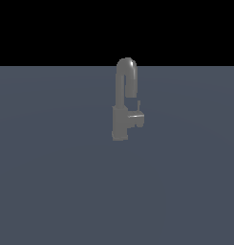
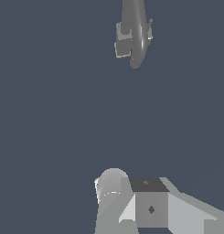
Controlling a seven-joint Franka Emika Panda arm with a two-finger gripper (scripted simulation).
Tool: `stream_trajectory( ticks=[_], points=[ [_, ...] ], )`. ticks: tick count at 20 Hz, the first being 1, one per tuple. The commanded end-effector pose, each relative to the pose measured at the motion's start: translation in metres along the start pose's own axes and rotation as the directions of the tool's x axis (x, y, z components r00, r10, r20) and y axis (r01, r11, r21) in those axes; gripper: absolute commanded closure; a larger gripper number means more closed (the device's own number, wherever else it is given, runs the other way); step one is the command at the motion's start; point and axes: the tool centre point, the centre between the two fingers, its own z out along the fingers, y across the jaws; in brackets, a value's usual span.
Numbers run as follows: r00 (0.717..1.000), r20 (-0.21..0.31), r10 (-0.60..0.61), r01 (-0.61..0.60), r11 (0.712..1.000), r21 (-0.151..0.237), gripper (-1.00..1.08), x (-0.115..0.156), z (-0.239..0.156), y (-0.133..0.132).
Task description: Turn on the faucet by rotating a designated handle.
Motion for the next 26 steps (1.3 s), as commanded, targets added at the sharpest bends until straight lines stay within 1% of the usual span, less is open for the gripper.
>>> stream_trajectory(
  ticks=[1, 7, 13, 19, 26],
  points=[
    [1.0, 0.0, 0.0, 0.0, 1.0, 0.0, 1.08, 0.0, 0.0, 0.0],
    [1.0, 0.011, 0.009, -0.009, 1.0, 0.01, 1.08, 0.005, 0.0, 0.0],
    [0.998, 0.044, 0.037, -0.039, 0.999, 0.038, 1.08, 0.02, 0.0, -0.001],
    [0.991, 0.101, 0.082, -0.091, 0.992, 0.084, 1.08, 0.045, 0.001, -0.001],
    [0.97, 0.195, 0.146, -0.176, 0.973, 0.149, 1.08, 0.084, 0.006, 0.001]
  ],
)
